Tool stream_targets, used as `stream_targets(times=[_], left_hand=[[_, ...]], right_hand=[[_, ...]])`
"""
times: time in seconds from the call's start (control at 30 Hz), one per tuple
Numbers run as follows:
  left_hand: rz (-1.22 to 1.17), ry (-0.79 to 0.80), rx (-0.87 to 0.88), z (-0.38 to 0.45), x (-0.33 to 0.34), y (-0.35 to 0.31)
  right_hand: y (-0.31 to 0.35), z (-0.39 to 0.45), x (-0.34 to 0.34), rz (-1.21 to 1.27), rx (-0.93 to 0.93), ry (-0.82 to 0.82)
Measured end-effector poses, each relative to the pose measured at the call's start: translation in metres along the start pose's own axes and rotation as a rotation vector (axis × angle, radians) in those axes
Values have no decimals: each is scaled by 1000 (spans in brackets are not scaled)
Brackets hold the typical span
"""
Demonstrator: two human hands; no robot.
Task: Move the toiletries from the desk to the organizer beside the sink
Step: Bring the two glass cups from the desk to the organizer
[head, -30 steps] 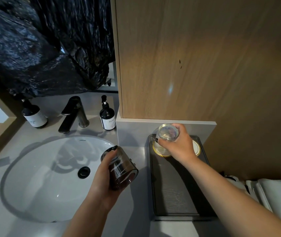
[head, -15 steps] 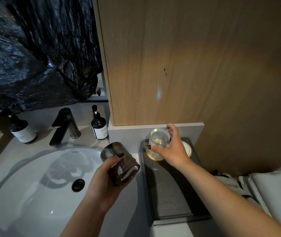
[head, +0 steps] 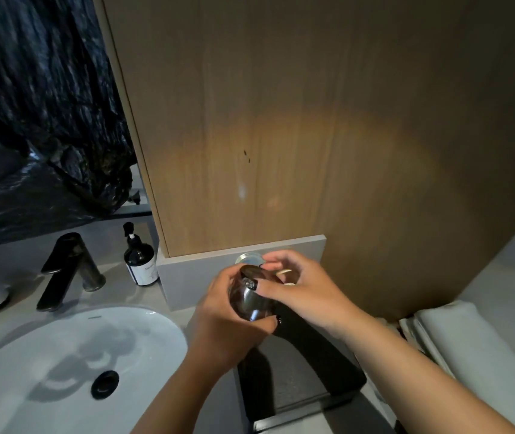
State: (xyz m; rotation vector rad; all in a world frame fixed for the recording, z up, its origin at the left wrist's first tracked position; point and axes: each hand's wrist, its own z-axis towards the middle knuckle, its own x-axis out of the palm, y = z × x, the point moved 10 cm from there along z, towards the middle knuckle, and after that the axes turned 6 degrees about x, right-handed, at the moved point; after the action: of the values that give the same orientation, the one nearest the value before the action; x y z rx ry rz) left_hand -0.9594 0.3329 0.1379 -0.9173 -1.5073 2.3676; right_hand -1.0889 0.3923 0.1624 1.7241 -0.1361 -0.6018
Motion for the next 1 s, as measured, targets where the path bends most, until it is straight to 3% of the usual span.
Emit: stream_targets(times=[0.2,0.4,0.67,0.8,1.0], left_hand=[[18,35,97,0,35,-8],[-132,66,20,-11,73,6],[464,282,233,-24,123,38],[589,293,314,-17,137,35],[700,280,240,-7,135,44]], right_hand=[[-34,-17,-24,107,78,-103],[-55,-19,-64,118,134,-259],[-52,7,-127,-71,127,-535],[-45,28,-115,-210,84,-502],[-49,55,-89,-290,42,-458]])
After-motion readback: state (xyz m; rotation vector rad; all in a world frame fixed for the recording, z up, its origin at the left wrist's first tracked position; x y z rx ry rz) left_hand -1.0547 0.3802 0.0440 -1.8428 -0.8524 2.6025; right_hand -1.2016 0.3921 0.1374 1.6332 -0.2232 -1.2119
